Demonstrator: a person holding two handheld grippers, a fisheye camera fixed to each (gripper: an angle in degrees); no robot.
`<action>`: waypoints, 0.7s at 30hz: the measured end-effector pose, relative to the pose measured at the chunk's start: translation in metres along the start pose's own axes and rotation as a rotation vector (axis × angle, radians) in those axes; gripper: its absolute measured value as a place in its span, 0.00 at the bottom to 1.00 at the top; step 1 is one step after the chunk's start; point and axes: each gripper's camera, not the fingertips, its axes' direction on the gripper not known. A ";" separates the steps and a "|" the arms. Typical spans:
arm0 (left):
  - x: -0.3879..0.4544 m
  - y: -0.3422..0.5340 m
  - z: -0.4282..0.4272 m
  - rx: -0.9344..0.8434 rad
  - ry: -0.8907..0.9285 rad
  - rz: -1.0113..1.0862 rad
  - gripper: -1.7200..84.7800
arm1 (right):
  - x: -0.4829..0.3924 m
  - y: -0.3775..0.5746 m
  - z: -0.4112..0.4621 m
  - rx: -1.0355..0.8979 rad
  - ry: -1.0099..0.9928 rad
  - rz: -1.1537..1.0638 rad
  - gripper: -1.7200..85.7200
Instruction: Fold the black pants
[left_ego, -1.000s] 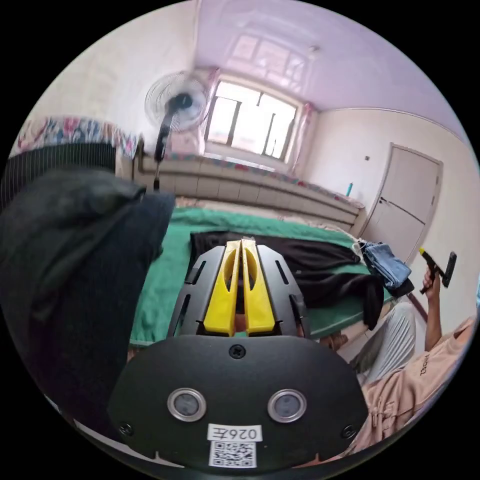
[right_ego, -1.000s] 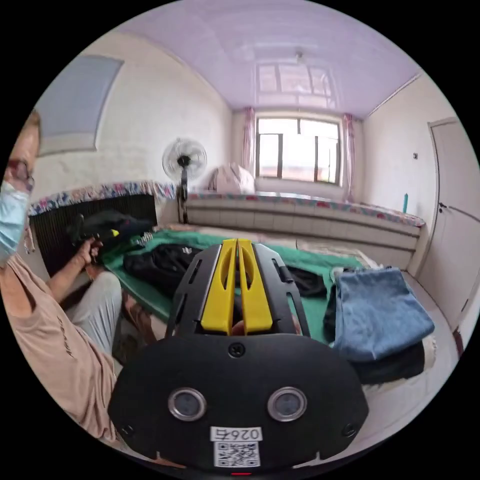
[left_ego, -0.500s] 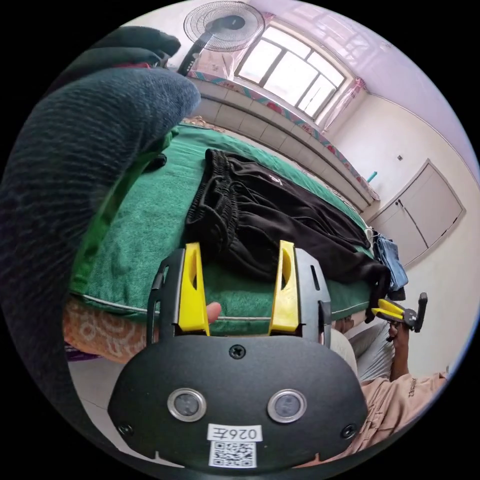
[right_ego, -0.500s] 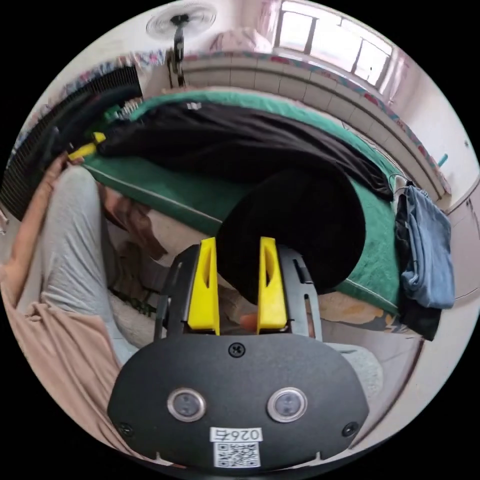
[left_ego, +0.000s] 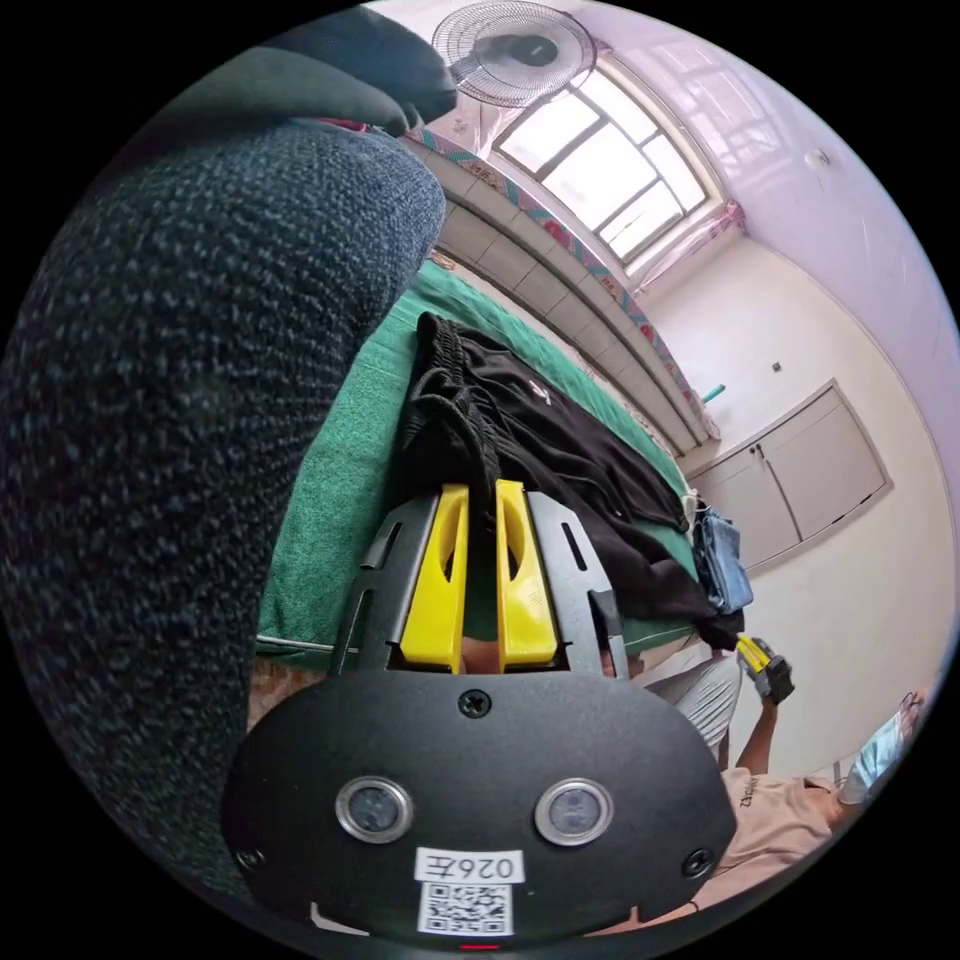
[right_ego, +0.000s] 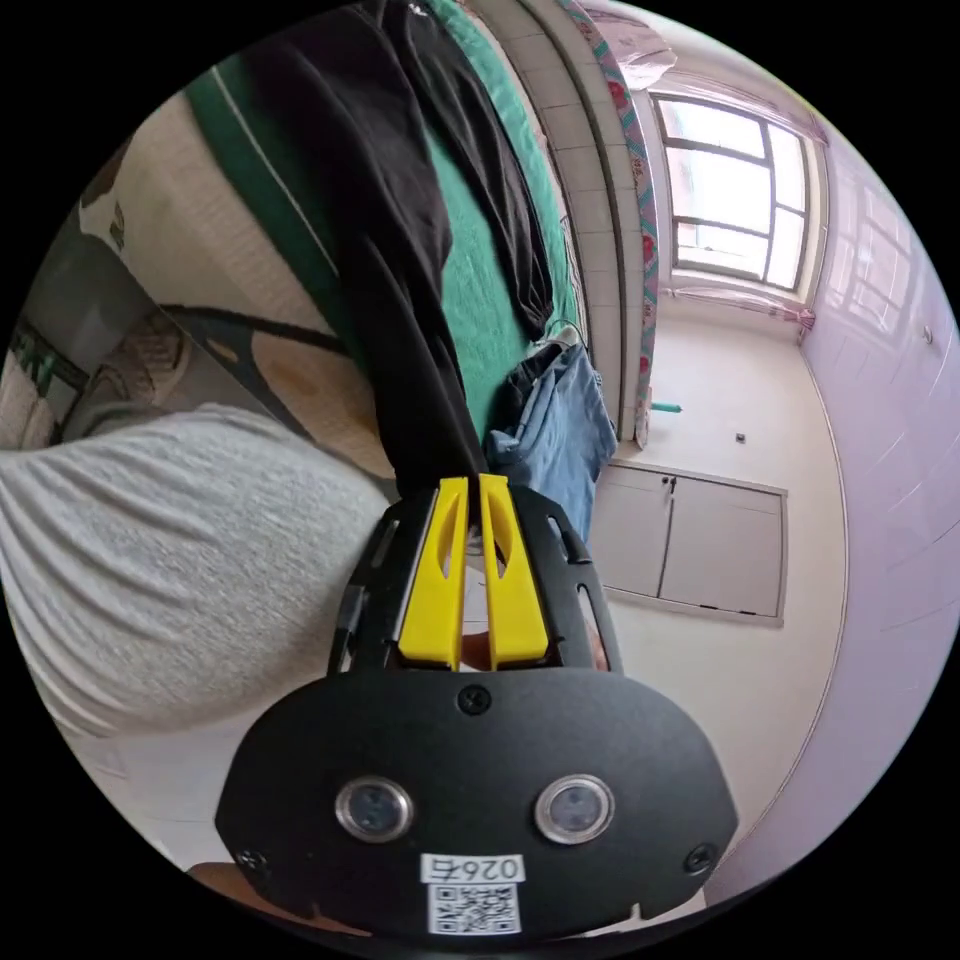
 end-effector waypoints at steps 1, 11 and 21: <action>-0.007 0.004 0.002 0.017 0.025 -0.025 0.08 | 0.001 0.006 0.000 0.017 -0.028 0.020 0.01; -0.054 0.038 0.030 0.040 0.128 -0.103 0.11 | 0.093 0.086 0.050 0.241 -0.592 0.463 0.07; -0.079 0.059 0.062 0.003 0.180 -0.151 0.15 | 0.104 0.074 0.144 0.318 -0.629 0.536 0.01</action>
